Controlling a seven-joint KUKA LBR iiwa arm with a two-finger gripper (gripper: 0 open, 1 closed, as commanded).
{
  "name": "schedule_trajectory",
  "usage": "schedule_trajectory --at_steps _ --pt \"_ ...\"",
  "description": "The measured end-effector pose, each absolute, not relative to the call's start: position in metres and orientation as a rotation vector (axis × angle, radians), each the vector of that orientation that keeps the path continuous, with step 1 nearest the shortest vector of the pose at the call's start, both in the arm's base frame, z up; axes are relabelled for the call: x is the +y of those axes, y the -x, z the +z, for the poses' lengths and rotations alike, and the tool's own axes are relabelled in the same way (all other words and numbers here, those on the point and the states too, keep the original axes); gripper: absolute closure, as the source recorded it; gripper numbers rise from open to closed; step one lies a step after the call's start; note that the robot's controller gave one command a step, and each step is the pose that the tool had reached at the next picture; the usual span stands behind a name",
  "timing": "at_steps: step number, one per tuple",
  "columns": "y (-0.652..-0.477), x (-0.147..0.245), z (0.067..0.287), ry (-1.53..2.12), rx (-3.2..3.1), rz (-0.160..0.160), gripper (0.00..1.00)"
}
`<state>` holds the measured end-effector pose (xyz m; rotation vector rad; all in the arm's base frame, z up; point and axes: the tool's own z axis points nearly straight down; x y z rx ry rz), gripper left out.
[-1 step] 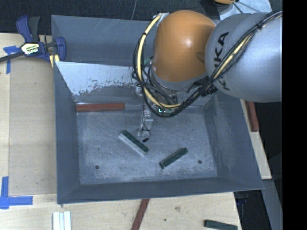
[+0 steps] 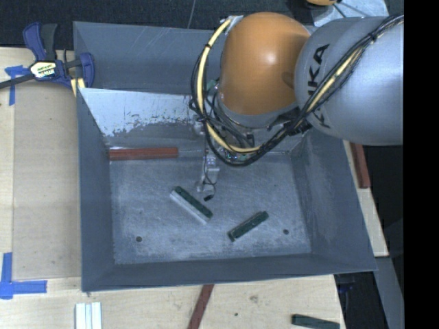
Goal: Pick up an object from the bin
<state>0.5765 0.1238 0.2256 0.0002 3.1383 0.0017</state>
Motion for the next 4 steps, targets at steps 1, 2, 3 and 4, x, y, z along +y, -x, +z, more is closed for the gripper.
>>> schedule_trajectory --at_steps 1,2,3,4 --pt "-0.562 0.12 0.193 0.158 3.132 0.001 0.0" --pt "-0.566 0.115 0.136 0.452 3.1 0.001 0.0" --pt "-0.531 0.094 0.072 0.627 3.072 0.003 1.0" --pt "-0.53 0.093 0.071 0.627 3.075 0.001 0.0"
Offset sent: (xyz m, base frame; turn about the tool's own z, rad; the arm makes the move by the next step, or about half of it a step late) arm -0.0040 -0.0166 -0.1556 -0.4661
